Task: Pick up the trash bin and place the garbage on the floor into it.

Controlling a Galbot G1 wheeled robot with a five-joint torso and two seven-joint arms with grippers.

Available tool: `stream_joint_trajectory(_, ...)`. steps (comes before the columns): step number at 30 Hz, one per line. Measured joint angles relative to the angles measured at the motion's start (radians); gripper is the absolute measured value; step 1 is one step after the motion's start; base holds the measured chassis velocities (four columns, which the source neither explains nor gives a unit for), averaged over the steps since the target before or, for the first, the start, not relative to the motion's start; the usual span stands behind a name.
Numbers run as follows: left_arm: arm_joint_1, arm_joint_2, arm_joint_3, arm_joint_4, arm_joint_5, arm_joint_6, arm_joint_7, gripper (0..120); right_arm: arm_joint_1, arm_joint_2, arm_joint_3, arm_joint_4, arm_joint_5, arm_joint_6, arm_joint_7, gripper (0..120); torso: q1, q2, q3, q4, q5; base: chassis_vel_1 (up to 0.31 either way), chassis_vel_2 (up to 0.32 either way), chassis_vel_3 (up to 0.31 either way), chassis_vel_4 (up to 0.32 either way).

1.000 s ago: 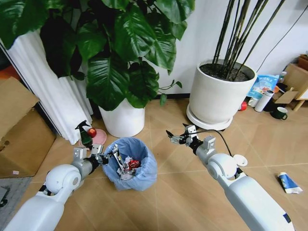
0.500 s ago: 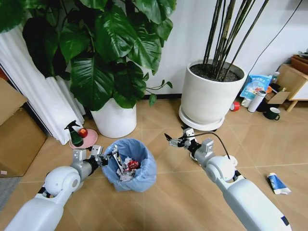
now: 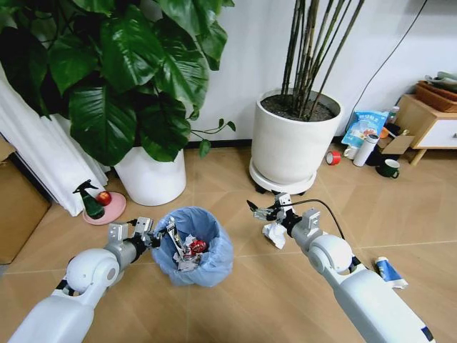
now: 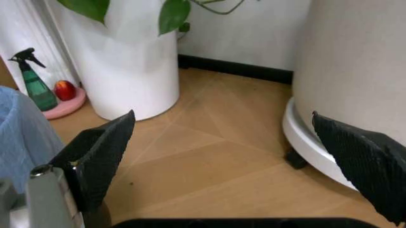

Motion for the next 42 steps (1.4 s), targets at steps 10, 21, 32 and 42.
stream_joint_trajectory(10, 0.000, -0.006, 0.001, 0.005, 0.003, -0.001, 0.000, 0, -0.040, 0.000, 0.031, 0.008, -0.010, 0.008, -0.018, 100, 0.000, 0.000, 0.000, 0.0002, 0.0002, -0.135, -0.137, 0.140, 0.137)
stream_joint_trajectory(21, -0.011, -0.014, 0.007, 0.014, 0.004, -0.002, 0.001, 0, -0.059, -0.001, 0.051, 0.007, -0.011, 0.011, -0.030, 100, 0.000, 0.000, 0.000, 0.0002, 0.0003, -0.121, -0.121, 0.128, 0.133)
stream_joint_trajectory(32, -0.010, -0.016, 0.007, 0.018, 0.009, -0.004, 0.007, 0, -0.077, 0.004, 0.061, 0.011, -0.033, 0.009, -0.036, 100, 0.000, 0.000, 0.000, 0.0003, 0.0001, -0.029, -0.026, 0.029, 0.026)
stream_joint_trajectory(42, -0.009, -0.019, 0.007, 0.018, 0.015, -0.006, 0.009, 0, -0.084, 0.007, 0.062, 0.015, -0.038, 0.009, -0.041, 100, 0.000, 0.000, 0.000, 0.0000, 0.0003, -0.033, 0.024, 0.027, -0.019)
